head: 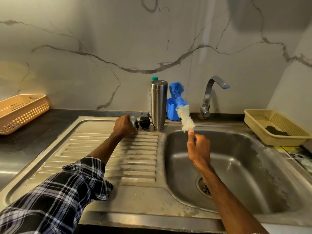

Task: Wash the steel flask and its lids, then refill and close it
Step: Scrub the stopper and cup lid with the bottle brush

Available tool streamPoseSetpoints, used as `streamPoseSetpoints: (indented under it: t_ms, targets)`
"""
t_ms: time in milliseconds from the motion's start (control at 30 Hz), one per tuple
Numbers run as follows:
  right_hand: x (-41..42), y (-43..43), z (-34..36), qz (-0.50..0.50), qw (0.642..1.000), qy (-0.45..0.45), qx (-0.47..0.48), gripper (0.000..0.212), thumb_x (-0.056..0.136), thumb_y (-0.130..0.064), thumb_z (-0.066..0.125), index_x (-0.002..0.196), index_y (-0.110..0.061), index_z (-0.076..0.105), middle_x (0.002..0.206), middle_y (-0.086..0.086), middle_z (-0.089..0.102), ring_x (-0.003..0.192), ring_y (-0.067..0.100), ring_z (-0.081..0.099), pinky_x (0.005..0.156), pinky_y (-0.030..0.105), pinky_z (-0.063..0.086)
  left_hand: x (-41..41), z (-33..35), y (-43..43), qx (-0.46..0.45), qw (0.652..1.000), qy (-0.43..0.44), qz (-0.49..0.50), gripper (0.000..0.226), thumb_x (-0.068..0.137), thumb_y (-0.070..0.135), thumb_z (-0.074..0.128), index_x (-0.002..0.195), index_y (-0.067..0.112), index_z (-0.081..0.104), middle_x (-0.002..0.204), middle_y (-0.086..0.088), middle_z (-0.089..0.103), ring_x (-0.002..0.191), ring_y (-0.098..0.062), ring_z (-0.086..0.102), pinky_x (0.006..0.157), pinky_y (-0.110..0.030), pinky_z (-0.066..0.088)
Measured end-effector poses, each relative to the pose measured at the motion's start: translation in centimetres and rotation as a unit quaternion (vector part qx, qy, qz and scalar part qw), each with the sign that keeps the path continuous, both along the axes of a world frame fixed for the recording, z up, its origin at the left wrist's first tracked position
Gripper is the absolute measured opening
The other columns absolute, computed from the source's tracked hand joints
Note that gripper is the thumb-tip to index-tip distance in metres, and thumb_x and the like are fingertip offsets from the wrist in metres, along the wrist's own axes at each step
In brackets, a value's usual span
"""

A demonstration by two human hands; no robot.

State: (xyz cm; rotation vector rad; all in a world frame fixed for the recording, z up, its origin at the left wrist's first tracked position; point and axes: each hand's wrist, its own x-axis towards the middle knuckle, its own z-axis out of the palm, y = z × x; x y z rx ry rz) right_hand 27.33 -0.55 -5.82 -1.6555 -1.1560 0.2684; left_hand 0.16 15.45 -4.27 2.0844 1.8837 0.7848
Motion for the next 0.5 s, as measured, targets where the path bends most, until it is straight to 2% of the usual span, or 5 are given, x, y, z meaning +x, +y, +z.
streamPoseSetpoints:
  t_ms: [133, 267, 367, 433, 500]
  targets:
    - [0.1, -0.1, 0.0, 0.001, 1.000, 0.026, 0.002, 0.050, 0.104, -0.039, 0.044, 0.062, -0.014, 0.053, 0.055, 0.000, 0.051, 0.048, 0.012, 0.045, 0.048, 0.028, 0.037, -0.2, -0.4, -0.5, -0.027, 0.999, -0.018, 0.002, 0.068, 0.076, 0.027, 0.088, 0.129, 0.007, 0.050, 0.124, -0.017, 0.062, 0.103, -0.025, 0.055, 0.086, -0.035, 0.050]
    - [0.1, -0.1, 0.0, 0.002, 0.999, 0.049, 0.016, 0.037, 0.104, -0.036, 0.045, 0.078, -0.017, 0.064, 0.064, -0.002, 0.060, 0.056, 0.011, 0.054, 0.054, 0.028, 0.042, 1.3, -0.6, -3.3, 0.007, 0.999, -0.029, 0.031, 0.099, 0.084, 0.033, 0.082, 0.154, -0.002, 0.023, 0.148, -0.022, 0.042, 0.137, -0.039, 0.039, 0.111, -0.044, 0.038]
    - [0.4, -0.1, 0.3, -0.009, 0.996, 0.080, 0.048, 0.028, 0.102, -0.030, 0.050, 0.082, -0.023, 0.069, 0.068, -0.004, 0.065, 0.064, 0.015, 0.059, 0.063, 0.037, 0.048, 3.4, -1.2, -6.1, 0.101, 0.989, -0.096, 0.044, 0.076, 0.087, 0.025, 0.079, 0.146, 0.000, 0.037, 0.143, -0.020, 0.045, 0.134, -0.036, 0.040, 0.109, -0.036, 0.034]
    - [0.5, -0.5, 0.7, -0.012, 0.993, 0.100, 0.054, 0.024, 0.100, -0.026, 0.053, 0.085, -0.020, 0.070, 0.074, -0.002, 0.068, 0.068, 0.015, 0.061, 0.066, 0.036, 0.049, 4.8, -1.6, -7.4, 0.145, 0.978, -0.145, 0.031, 0.061, 0.087, 0.022, 0.078, 0.137, 0.004, 0.047, 0.135, -0.017, 0.051, 0.126, -0.032, 0.044, 0.104, -0.032, 0.035]
    - [0.5, -1.0, 1.1, -0.007, 0.993, 0.103, 0.050, 0.020, 0.099, -0.025, 0.055, 0.087, -0.018, 0.069, 0.071, 0.001, 0.066, 0.062, 0.012, 0.056, 0.060, 0.031, 0.045, 6.2, -1.5, -7.6, 0.166, 0.970, -0.176, 0.020, 0.057, 0.086, 0.022, 0.078, 0.133, 0.007, 0.049, 0.131, -0.014, 0.053, 0.123, -0.029, 0.046, 0.105, -0.039, 0.043]
